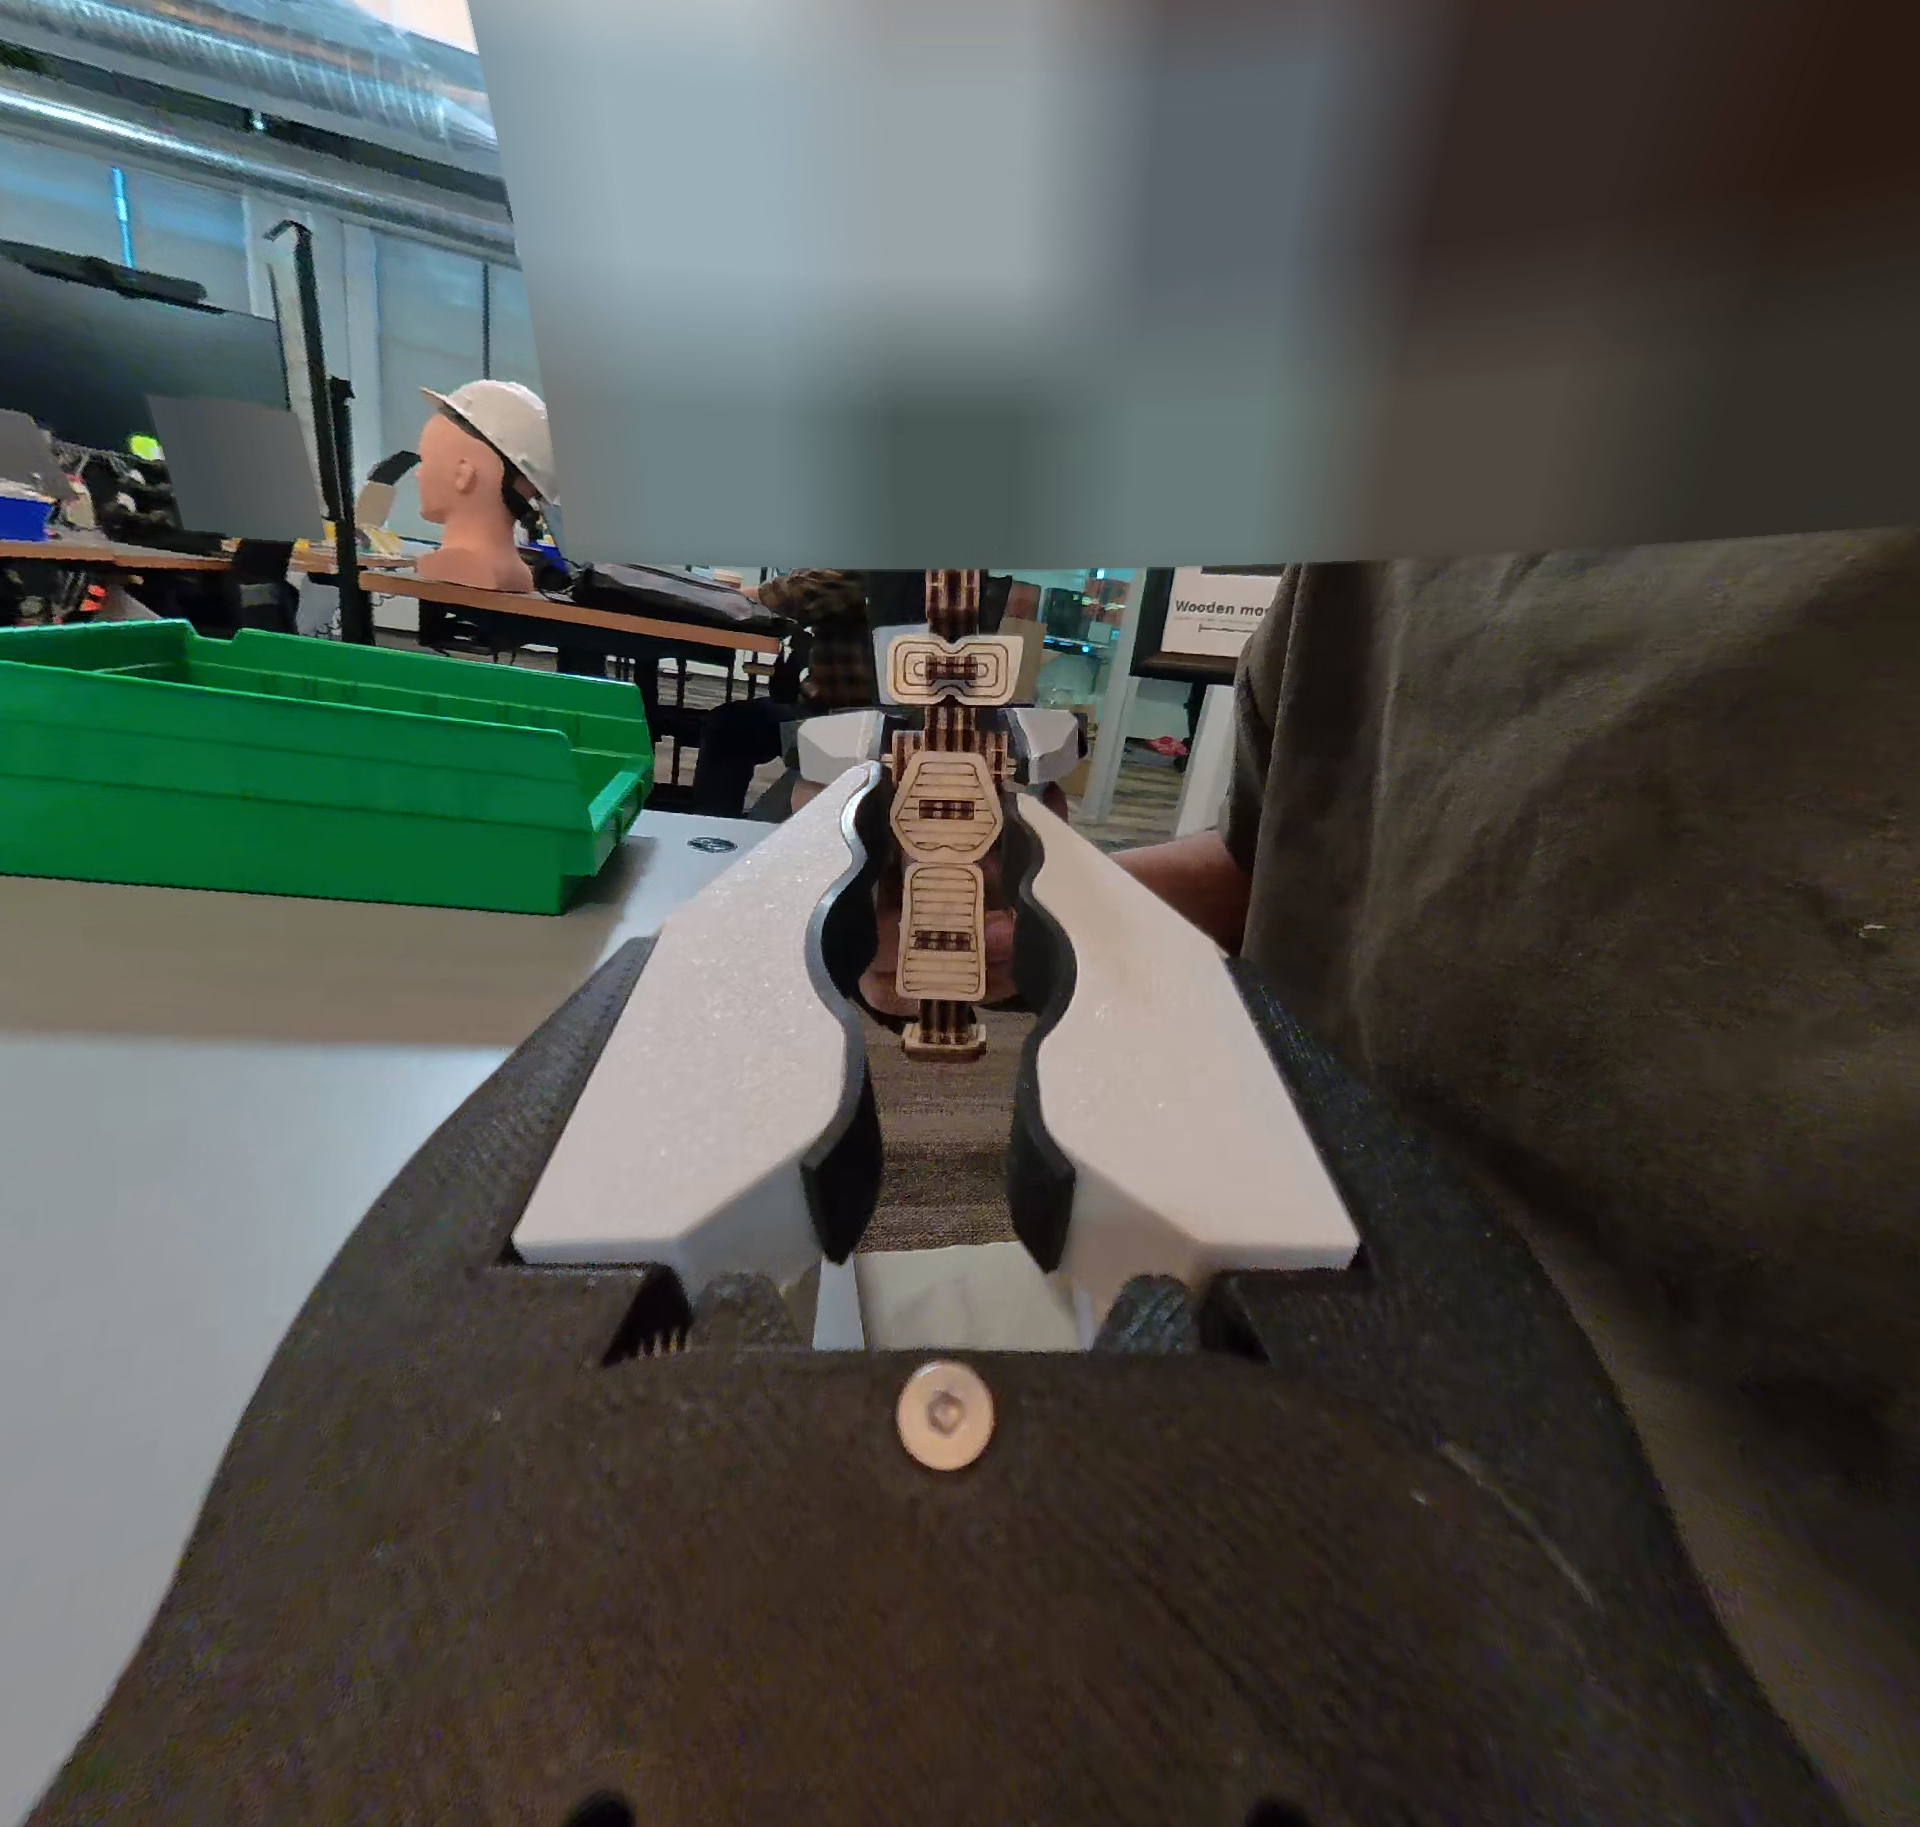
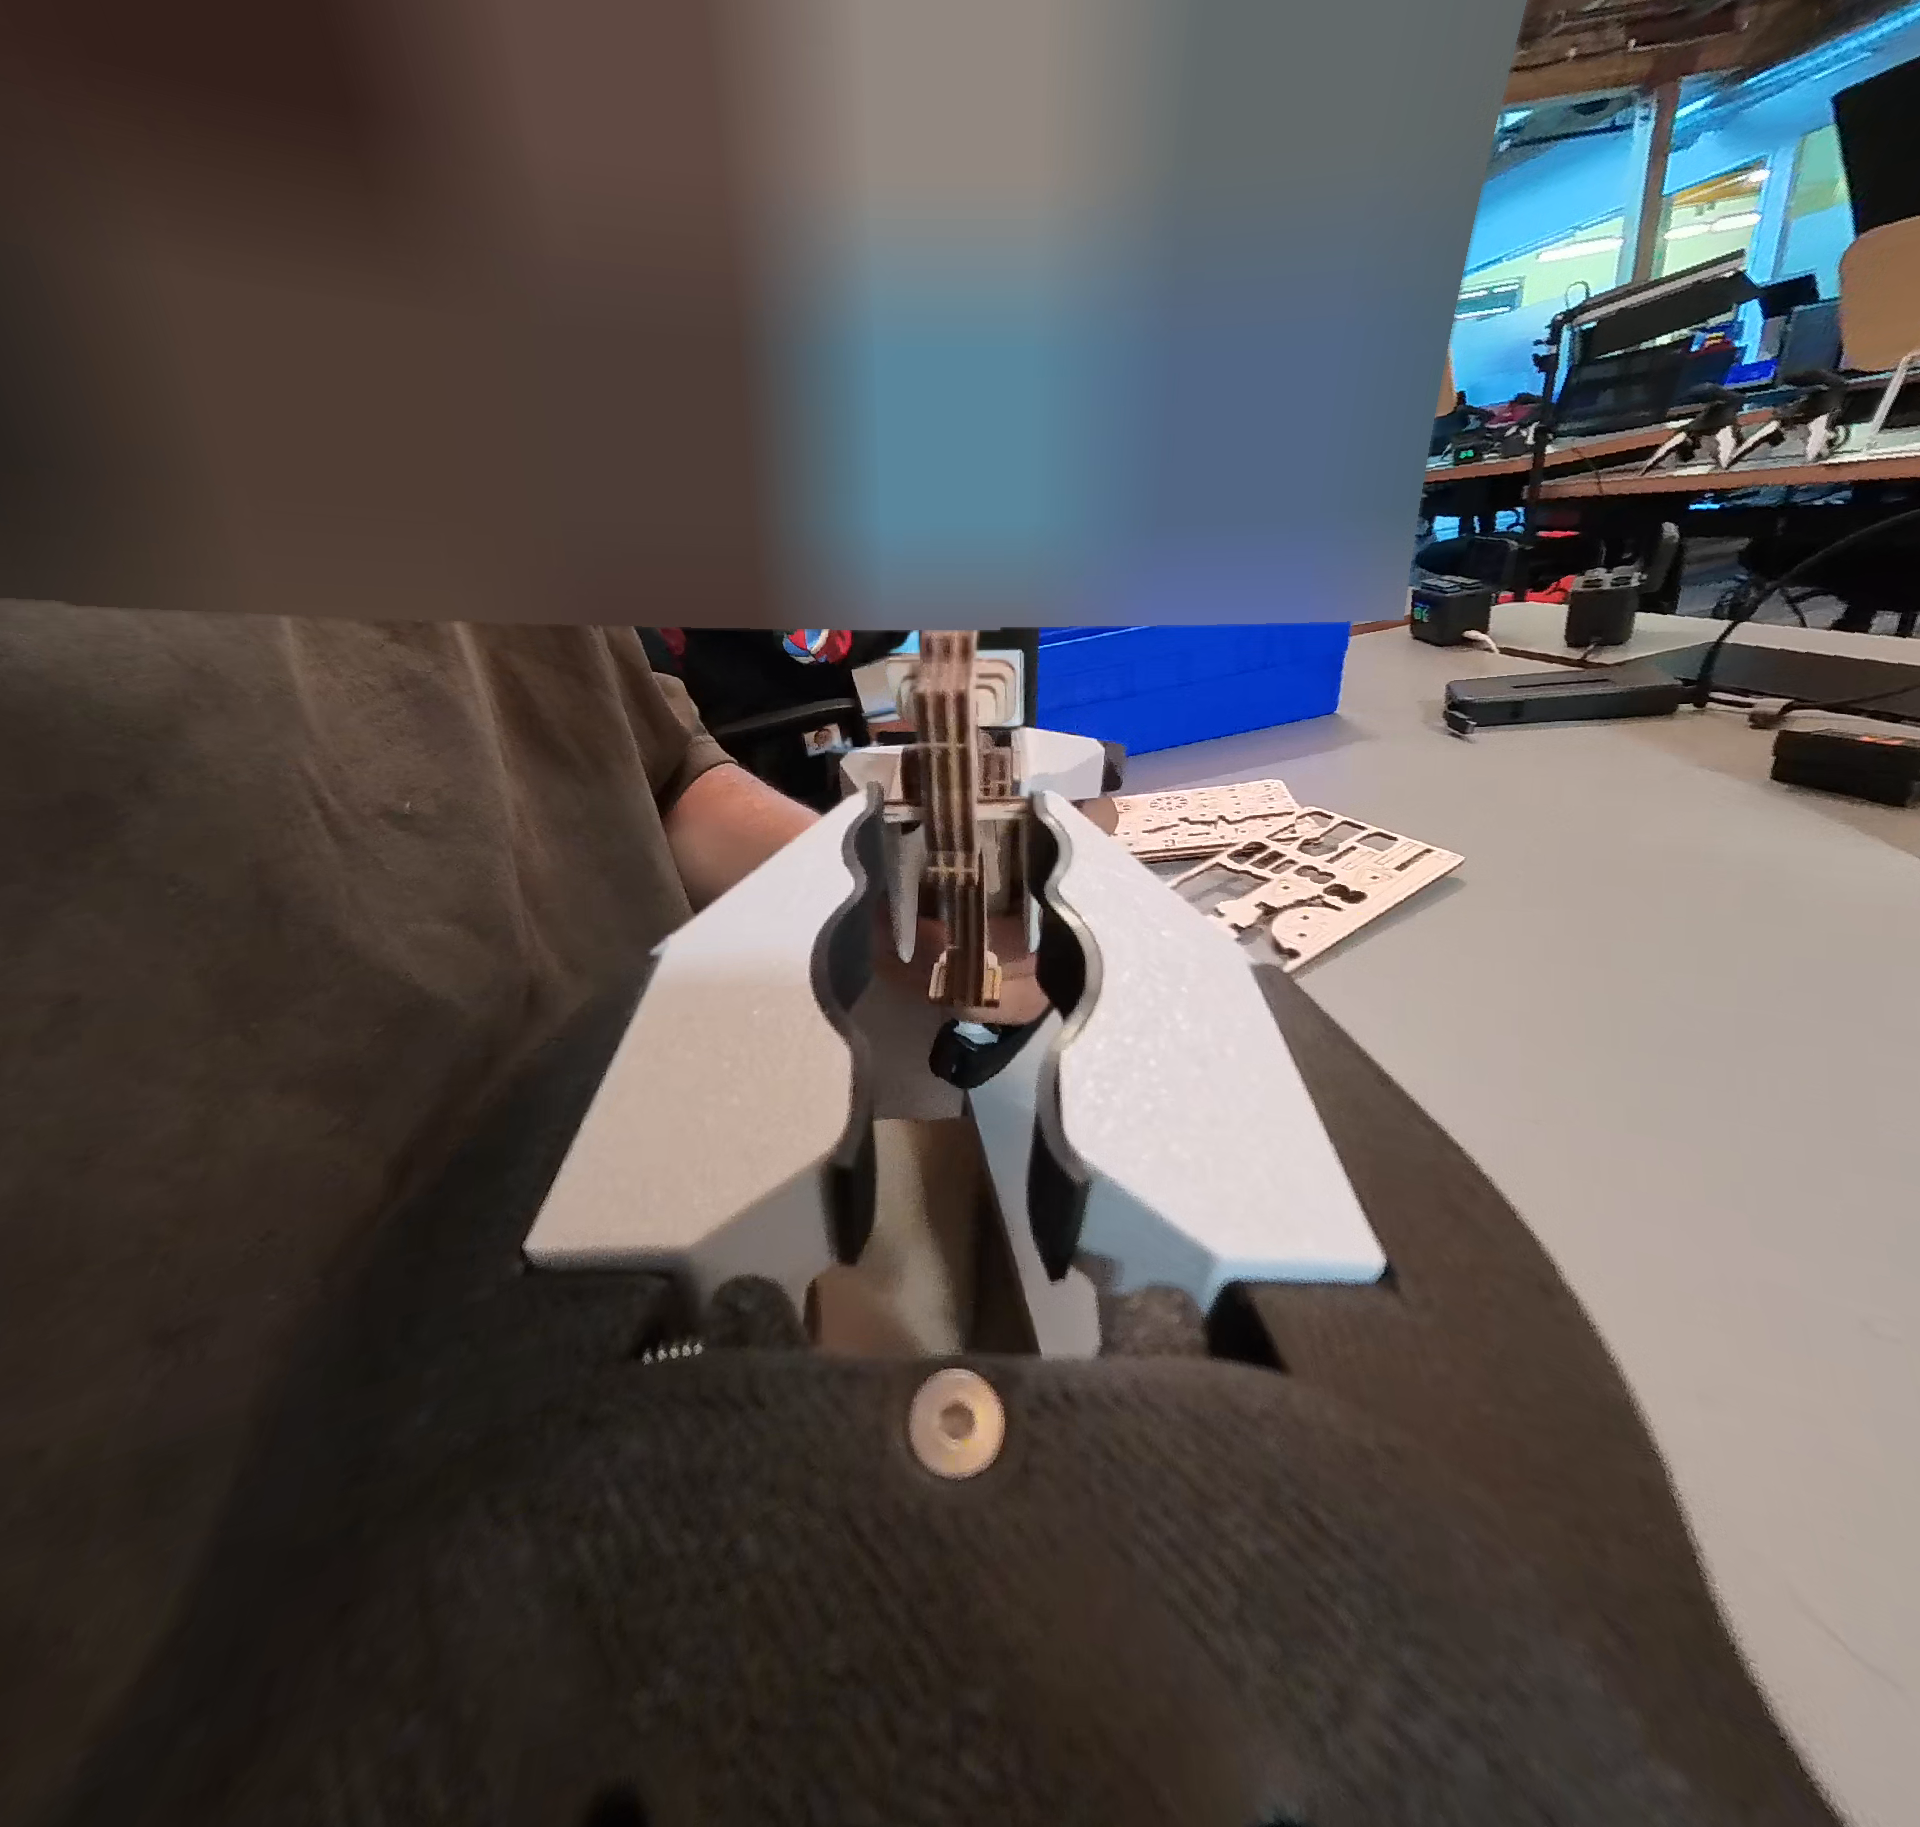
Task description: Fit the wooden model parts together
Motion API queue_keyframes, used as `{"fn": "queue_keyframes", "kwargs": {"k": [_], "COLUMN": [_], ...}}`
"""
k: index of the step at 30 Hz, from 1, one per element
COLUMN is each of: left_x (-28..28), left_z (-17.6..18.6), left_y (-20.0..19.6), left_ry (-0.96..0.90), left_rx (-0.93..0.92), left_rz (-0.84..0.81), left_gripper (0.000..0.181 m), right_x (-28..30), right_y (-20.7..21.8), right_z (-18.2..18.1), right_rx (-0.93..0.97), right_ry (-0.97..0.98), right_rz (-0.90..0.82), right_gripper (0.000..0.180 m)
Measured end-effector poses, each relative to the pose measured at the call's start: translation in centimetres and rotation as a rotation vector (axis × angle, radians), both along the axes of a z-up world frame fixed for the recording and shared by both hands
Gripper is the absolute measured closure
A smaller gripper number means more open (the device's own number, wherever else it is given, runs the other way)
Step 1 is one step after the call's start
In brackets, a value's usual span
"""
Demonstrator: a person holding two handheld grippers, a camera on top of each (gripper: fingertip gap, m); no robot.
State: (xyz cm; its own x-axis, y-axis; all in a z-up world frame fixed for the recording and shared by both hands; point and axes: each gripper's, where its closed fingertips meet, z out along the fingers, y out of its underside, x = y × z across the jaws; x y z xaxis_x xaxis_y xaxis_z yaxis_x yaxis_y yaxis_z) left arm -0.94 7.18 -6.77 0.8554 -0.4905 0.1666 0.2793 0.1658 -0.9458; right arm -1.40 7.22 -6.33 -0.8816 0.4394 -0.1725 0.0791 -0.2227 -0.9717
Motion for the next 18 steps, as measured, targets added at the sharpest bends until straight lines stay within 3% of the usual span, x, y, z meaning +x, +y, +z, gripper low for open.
{"fn": "queue_keyframes", "kwargs": {"k": [6, 10, 18], "left_x": [-0.2, -1.2, -2.8], "left_z": [-0.2, 0.0, -0.6], "left_y": [0.1, 0.1, 0.4], "left_ry": [0.006, -0.056, -0.08], "left_rx": [-0.006, -0.001, -0.066], "left_rz": [0.015, 0.044, 0.173], "left_gripper": [0.163, 0.164, 0.163], "right_x": [-0.1, -0.5, -2.5], "right_y": [0.1, 0.5, 2.2], "right_z": [-0.1, -0.3, -0.5], "right_rx": [-0.009, -0.02, -0.053], "right_ry": [-0.011, -0.024, -0.053], "right_rz": [-0.001, -0.028, -0.129], "right_gripper": [0.154, 0.14, 0.133]}}
